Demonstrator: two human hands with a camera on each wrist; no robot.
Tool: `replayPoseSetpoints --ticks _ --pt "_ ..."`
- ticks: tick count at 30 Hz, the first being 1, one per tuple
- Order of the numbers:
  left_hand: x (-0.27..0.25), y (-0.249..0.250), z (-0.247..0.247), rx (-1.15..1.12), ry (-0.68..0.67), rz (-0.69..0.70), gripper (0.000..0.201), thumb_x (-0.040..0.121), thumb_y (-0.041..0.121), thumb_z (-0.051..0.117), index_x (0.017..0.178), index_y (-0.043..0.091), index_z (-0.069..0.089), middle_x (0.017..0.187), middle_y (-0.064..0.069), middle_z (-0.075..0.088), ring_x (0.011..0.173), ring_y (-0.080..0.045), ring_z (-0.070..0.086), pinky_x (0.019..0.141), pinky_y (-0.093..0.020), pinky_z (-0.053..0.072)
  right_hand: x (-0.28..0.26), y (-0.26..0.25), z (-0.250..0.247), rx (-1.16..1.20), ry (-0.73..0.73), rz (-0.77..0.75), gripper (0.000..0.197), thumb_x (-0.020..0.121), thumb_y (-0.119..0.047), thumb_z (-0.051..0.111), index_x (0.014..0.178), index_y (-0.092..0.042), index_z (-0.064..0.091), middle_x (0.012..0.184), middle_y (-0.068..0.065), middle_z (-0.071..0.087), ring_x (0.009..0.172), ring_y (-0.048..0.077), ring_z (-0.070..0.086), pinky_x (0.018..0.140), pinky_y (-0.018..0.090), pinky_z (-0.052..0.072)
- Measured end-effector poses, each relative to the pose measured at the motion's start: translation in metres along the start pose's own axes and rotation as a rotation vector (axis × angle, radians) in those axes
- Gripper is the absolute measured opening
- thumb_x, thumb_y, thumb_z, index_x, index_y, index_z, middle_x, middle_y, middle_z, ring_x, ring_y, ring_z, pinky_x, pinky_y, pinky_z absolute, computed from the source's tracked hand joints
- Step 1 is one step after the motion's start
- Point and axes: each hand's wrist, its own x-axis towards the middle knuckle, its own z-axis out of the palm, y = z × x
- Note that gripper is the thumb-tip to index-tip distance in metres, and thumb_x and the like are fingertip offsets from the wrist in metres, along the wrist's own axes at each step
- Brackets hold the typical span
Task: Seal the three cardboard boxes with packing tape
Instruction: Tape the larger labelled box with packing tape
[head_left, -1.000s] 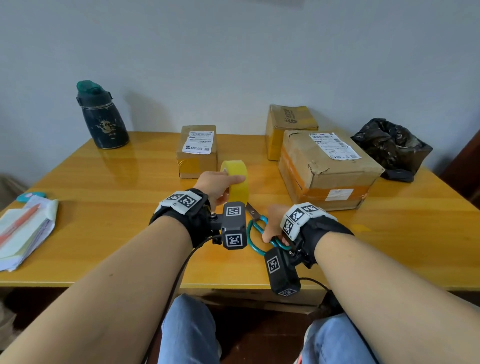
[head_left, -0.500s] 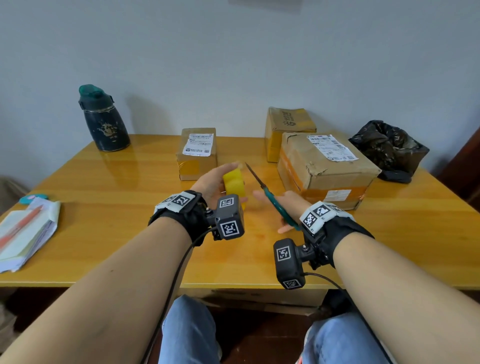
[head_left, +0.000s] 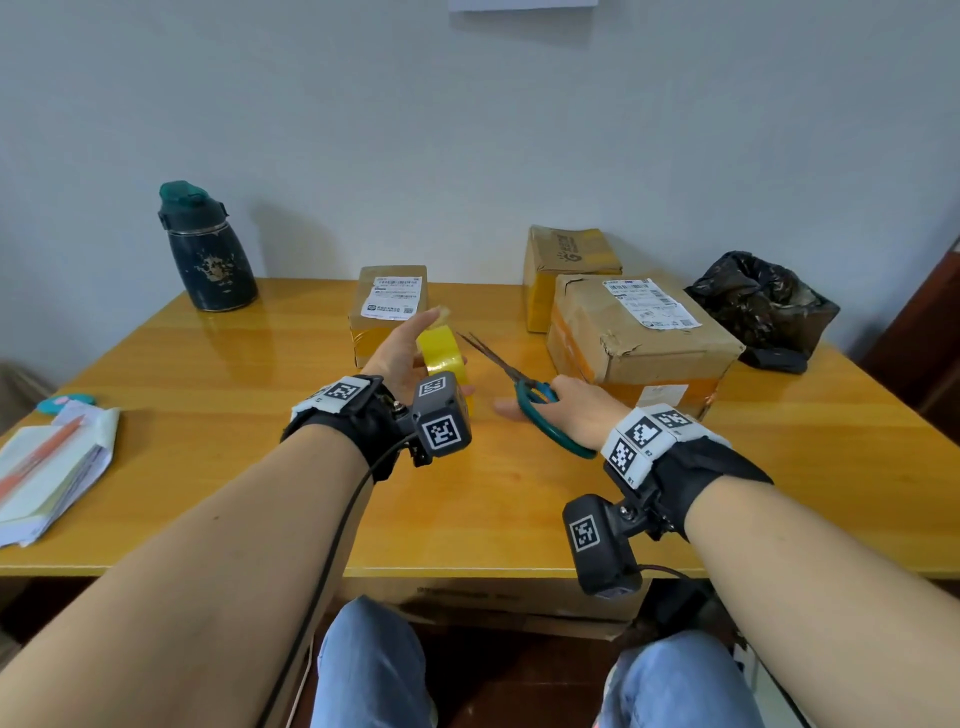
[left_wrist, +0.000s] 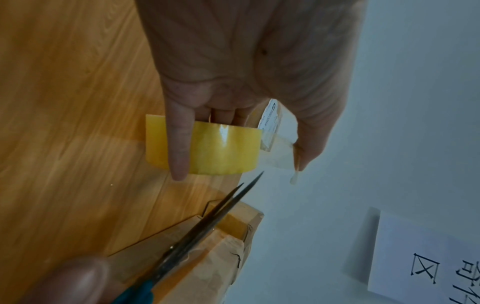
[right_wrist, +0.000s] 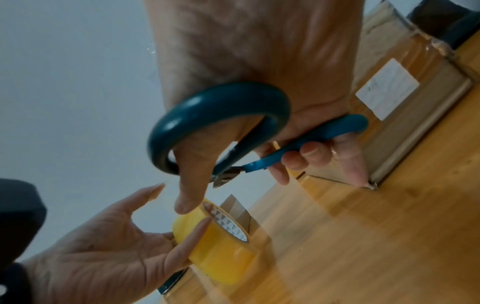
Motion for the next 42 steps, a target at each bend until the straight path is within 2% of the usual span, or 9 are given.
replayPoseSetpoints --ticks 3,7,11,15,21,30,35,38,42 --pt "-0.004 0.001 0.002 0.036 -0.018 -0.006 0.032 0.087 0.039 0.067 0.101 0.018 0.047 0.093 -0.017 0.062 0.081 -0.035 0.064 0.089 -0.055 0.051 -0.004 0.000 -0.004 -0.132 0.086 -0.006 0.081 0.071 -0.080 0.052 0.109 -0.009 0.047 0.078 0.000 0.053 0.068 0.017 0.053 0.058 0.030 0.039" --pt "-0.015 0.000 0.005 0.112 -0.077 -0.015 0.027 0.087 0.036 0.066 0.099 0.021 0.048 0.115 -0.021 0.061 0.088 -0.035 0.063 0.067 -0.048 0.059 -0.009 -0.001 -0.006 -0.282 0.193 -0.002 0.101 0.062 -0.090 0.047 0.124 -0.011 0.040 0.099 0.005 0.057 0.082 0.022 0.060 0.065 0.034 0.050" --pt "-0.022 0.000 0.002 0.200 -0.101 -0.031 0.034 0.086 0.035 0.067 0.108 0.013 0.053 0.108 -0.018 0.064 0.083 -0.030 0.065 0.055 -0.042 0.059 -0.017 0.000 -0.011 -0.402 0.290 0.006 0.108 0.062 -0.089 0.049 0.135 -0.010 0.037 0.131 0.017 0.044 0.111 0.034 0.051 0.082 0.040 0.044" --pt "-0.025 -0.002 0.000 0.269 -0.148 -0.040 0.064 0.077 0.035 0.076 0.129 0.007 0.052 0.110 -0.017 0.067 0.090 -0.030 0.067 0.066 -0.043 0.058 -0.021 0.002 -0.017 -0.489 0.347 -0.014 0.106 0.061 -0.089 0.050 0.132 -0.010 0.039 0.126 0.017 0.046 0.111 0.033 0.049 0.085 0.039 0.043" --pt "-0.031 -0.006 0.003 0.338 -0.242 -0.041 0.056 0.081 0.024 0.073 0.130 0.006 0.052 0.116 -0.015 0.068 0.099 -0.027 0.066 0.076 -0.044 0.059 -0.024 0.005 -0.019 -0.524 0.398 -0.041 0.104 0.063 -0.089 0.047 0.130 -0.010 0.040 0.122 0.016 0.048 0.108 0.032 0.050 0.082 0.037 0.044" --pt "-0.023 -0.011 0.007 0.394 -0.281 -0.052 0.048 0.084 0.003 0.067 0.129 0.001 0.052 0.111 -0.016 0.068 0.091 -0.027 0.066 0.066 -0.042 0.060 -0.020 0.018 -0.023 -0.558 0.443 -0.021 0.098 0.066 -0.089 0.044 0.125 -0.011 0.043 0.119 0.015 0.049 0.104 0.030 0.050 0.074 0.034 0.038" --pt "-0.015 -0.013 0.007 0.415 -0.301 -0.052 0.038 0.084 -0.002 0.064 0.121 0.004 0.057 0.106 -0.011 0.071 0.098 -0.029 0.065 0.079 -0.047 0.058 -0.018 0.018 -0.021 -0.605 0.484 -0.044 0.095 0.067 -0.088 0.043 0.121 -0.010 0.044 0.114 0.014 0.050 0.099 0.029 0.050 0.075 0.034 0.040" --pt "-0.013 -0.013 0.006 0.439 -0.326 -0.057 0.042 0.086 -0.003 0.062 0.126 0.004 0.055 0.106 -0.011 0.071 0.094 -0.028 0.067 0.072 -0.044 0.060 -0.016 0.018 -0.020 -0.628 0.501 -0.059 0.094 0.067 -0.088 0.042 0.121 -0.010 0.044 0.115 0.014 0.051 0.101 0.029 0.051 0.080 0.036 0.043" --pt "-0.013 -0.013 0.005 0.474 -0.370 -0.053 0.044 0.086 -0.006 0.061 0.128 0.004 0.054 0.105 -0.009 0.071 0.096 -0.027 0.065 0.072 -0.043 0.060 -0.014 0.022 -0.019 -0.596 0.489 -0.053 0.090 0.069 -0.087 0.041 0.116 -0.011 0.044 0.112 0.012 0.051 0.100 0.029 0.051 0.073 0.035 0.039"
